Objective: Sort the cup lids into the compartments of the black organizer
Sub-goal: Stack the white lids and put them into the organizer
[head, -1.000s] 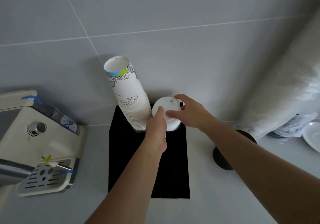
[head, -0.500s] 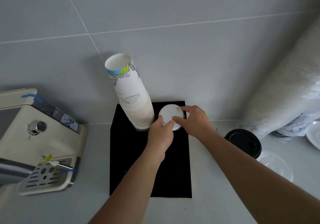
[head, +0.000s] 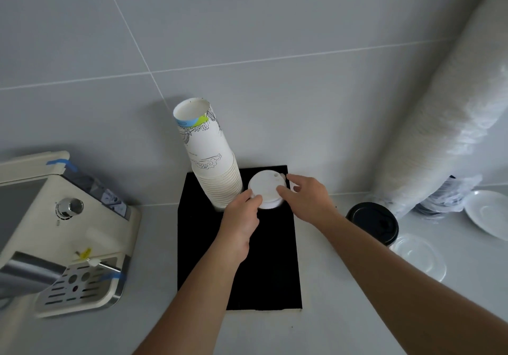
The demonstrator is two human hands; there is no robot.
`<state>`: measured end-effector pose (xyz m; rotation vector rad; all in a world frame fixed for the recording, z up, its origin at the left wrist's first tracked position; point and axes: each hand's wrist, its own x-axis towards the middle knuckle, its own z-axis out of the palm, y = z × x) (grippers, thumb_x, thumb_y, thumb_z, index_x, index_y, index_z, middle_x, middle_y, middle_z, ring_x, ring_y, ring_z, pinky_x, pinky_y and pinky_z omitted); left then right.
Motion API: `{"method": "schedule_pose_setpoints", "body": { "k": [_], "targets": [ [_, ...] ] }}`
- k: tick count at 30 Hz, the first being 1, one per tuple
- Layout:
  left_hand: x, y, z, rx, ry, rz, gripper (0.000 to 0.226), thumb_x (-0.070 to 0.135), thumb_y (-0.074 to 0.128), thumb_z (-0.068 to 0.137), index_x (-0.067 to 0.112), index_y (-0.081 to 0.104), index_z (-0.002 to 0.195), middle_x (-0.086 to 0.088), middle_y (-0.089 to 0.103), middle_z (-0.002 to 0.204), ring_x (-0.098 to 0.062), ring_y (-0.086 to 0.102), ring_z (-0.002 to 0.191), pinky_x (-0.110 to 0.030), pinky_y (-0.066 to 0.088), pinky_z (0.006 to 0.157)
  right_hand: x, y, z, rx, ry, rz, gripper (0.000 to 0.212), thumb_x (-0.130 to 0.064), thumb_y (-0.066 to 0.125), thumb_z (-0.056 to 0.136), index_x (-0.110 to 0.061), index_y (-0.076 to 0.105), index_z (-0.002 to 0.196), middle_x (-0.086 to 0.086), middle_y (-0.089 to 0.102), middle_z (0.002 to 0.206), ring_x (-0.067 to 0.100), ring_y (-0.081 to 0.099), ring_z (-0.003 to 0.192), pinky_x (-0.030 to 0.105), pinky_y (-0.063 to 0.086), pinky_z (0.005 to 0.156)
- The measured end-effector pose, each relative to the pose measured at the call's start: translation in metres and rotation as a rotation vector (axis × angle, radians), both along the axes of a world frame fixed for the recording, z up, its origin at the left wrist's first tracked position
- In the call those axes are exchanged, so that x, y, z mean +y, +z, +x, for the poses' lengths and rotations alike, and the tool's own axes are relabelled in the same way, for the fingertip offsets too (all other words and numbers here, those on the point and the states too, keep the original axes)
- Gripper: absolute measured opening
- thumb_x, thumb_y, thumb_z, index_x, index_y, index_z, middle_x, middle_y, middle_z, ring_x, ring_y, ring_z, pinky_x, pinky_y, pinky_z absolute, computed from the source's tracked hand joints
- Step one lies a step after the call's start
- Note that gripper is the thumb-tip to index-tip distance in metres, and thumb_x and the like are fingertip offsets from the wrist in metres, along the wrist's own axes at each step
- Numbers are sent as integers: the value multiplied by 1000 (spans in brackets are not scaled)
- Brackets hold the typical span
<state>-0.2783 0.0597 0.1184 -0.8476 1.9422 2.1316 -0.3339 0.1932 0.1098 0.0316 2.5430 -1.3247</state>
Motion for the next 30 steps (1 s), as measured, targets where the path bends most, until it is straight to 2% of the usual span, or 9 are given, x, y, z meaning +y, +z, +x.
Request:
{"method": "schedule_pose_setpoints", "body": {
  "k": [2, 4, 6, 8, 10, 12, 14, 23, 30],
  "targets": [
    [1, 8, 14, -8, -18, 57, 14, 23, 56, 91, 22, 63, 104, 4, 64, 109, -12, 59, 102, -32, 47, 94, 7, 5, 11, -19, -58, -91, 44, -37, 61, 90, -23, 62, 131, 1, 69, 107, 17, 63, 107, 27, 46, 87],
    [1, 14, 28, -2, -17, 100, 16, 23, 56, 93, 17, 64, 105, -3, 66, 115, -18, 62, 109, -38, 47, 102, 15, 7, 21, -50, -132, -227, 41, -35, 64, 89, -13, 66, 123, 6, 72, 116, 19, 64, 110, 32, 48, 95],
    [1, 19, 44, 24, -14, 150, 19, 23, 58, 93, 14, 64, 108, -8, 69, 114, -22, 67, 106, -40, 51, 98, 26, 8, 34, -86, -204, -372, 30, -32, 68, 87, -9, 72, 106, 15, 73, 109, 23, 68, 102, 36, 50, 92],
    [1, 23, 57, 52, -2, 212, 23, 23, 58, 93, 13, 65, 113, -11, 71, 112, -24, 69, 103, -39, 53, 93, 38, 9, 48, -132, -245, -533, 14, -30, 70, 86, -20, 76, 92, 6, 75, 101, 23, 70, 105, 38, 52, 96],
    [3, 26, 68, 76, 8, 274, 25, 22, 56, 94, 12, 65, 115, -12, 72, 111, -25, 70, 102, -39, 54, 91, 51, 12, 64, -174, -270, -693, 11, -25, 68, 90, -21, 72, 99, 6, 74, 109, 23, 69, 106, 39, 53, 98],
    [6, 28, 78, 87, -8, 324, 25, 21, 54, 95, 11, 65, 115, -13, 72, 110, -26, 70, 102, -39, 54, 90, 65, 14, 83, -200, -305, -795, 20, -20, 62, 94, -12, 69, 110, 9, 73, 111, 24, 70, 106, 38, 53, 95],
    [13, 28, 88, 81, -34, 361, 25, 22, 52, 95, 11, 66, 114, -14, 73, 109, -27, 70, 103, -39, 54, 89, 84, 14, 103, -208, -332, -855, 20, -18, 58, 96, -11, 69, 110, 10, 75, 109, 24, 71, 103, 37, 53, 93],
    [53, -8, 106, -106, -118, 404, 26, 24, 54, 95, 9, 66, 112, -13, 74, 105, -25, 72, 94, -37, 55, 83, 172, -5, 151, -45, -541, -699, 18, -10, 55, 96, -9, 71, 102, 18, 72, 105, 30, 68, 94, 47, 52, 92],
    [85, -39, 95, -238, -183, 425, 23, 24, 57, 93, 9, 67, 108, -12, 74, 101, -25, 72, 90, -37, 55, 82, 226, -24, 142, -77, -746, -780, 19, -15, 54, 97, -5, 70, 101, 15, 71, 99, 31, 66, 97, 43, 53, 93]
  ]
}}
